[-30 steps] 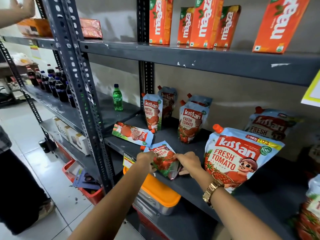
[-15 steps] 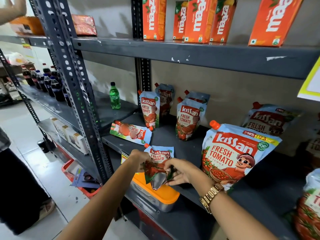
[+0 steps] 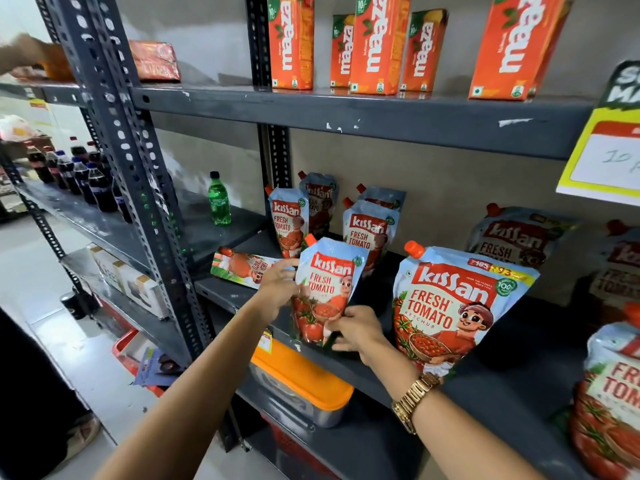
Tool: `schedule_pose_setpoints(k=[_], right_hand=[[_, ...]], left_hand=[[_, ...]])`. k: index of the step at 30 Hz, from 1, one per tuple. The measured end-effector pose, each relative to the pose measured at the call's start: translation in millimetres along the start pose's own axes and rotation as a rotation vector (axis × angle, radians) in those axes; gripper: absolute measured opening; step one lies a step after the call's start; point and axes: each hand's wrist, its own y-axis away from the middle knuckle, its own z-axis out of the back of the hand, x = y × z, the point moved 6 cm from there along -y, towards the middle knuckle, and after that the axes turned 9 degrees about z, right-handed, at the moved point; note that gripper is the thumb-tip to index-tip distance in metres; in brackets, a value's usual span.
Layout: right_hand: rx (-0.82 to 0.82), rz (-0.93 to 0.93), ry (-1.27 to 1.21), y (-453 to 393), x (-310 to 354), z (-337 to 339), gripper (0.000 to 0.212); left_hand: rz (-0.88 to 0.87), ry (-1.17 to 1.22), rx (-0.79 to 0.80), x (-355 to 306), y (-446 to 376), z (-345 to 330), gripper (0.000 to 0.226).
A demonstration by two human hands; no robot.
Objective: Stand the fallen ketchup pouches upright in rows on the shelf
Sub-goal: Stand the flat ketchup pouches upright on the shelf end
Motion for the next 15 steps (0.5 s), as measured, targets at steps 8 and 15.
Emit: schedule_pose_setpoints(k=[8,15], right_hand=[[-0.276,0.3,0.212,-17,19,8,0.016],[-0.255,0.356,0.247,-26,6,-7,0.043]], left_hand=[[-0.277,0.044,-0.063,-29,-12,-6,0.045],[-0.246,0.071,-0.082,-16,-34,-5,0.039]])
